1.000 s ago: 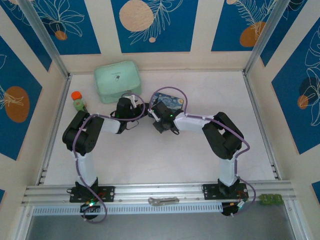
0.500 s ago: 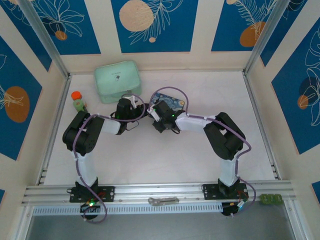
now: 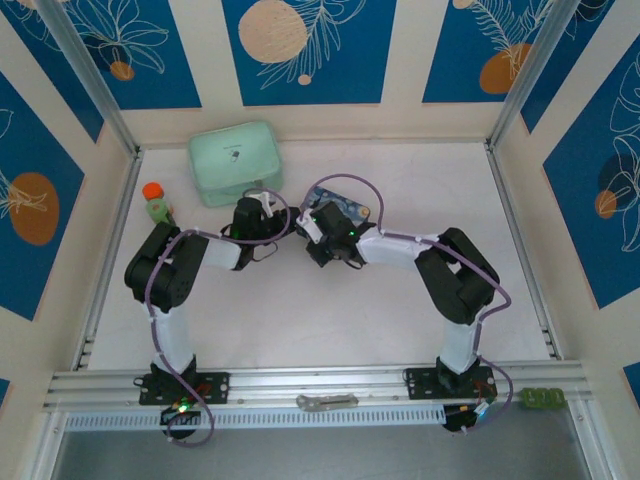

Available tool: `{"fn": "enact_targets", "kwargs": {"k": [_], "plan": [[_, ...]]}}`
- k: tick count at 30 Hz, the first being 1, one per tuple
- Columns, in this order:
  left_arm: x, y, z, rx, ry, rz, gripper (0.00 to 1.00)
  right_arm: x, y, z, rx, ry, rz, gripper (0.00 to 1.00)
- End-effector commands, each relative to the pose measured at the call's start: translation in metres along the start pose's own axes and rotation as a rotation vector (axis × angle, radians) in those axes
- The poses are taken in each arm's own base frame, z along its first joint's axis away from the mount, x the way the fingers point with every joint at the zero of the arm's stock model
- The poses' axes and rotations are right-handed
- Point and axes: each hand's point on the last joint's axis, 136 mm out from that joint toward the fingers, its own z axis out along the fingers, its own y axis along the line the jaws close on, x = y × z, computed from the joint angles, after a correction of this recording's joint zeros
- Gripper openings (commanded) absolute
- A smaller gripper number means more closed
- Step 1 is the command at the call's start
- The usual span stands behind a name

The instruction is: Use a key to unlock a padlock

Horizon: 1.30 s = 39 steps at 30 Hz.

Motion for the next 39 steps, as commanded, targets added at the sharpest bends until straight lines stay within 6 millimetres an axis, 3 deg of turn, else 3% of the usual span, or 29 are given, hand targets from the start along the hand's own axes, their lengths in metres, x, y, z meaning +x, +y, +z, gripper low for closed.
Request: {"fn": "enact_targets", "kwargs": {"k": [1, 5, 9, 14, 19, 24, 30, 39], "plan": [[0.028, -0.014, -0.001, 0.032, 0.084, 0.002, 0.44, -0.049, -0.009, 0.002, 0.034, -0.104, 0.001, 0.0], [0.035, -0.017, 0.0, 0.043, 0.095, -0.007, 0.44, -0.044, -0.009, 0.014, 0.026, -0.055, 0.009, 0.0], [0.037, -0.019, -0.003, 0.049, 0.088, -0.017, 0.44, -0.035, 0.009, 0.004, -0.263, 0.047, 0.19, 0.0], [0.033, -0.023, -0.008, 0.054, 0.068, -0.016, 0.44, -0.023, 0.006, -0.006, -0.333, 0.12, 0.397, 0.0], [0.029, -0.031, -0.01, 0.067, 0.064, -0.008, 0.44, -0.033, 0.016, -0.011, -0.467, 0.105, 0.504, 0.0], [0.027, -0.034, -0.013, 0.064, 0.061, 0.005, 0.45, -0.03, 0.003, -0.01, -0.395, 0.12, 0.481, 0.0], [0.021, -0.036, -0.015, 0.056, 0.048, 0.018, 0.54, -0.007, -0.015, -0.013, -0.252, 0.167, 0.389, 0.0], [0.0, -0.051, -0.026, 0.056, 0.002, 0.051, 0.62, 0.025, -0.023, -0.015, -0.182, 0.222, 0.256, 0.0]]}}
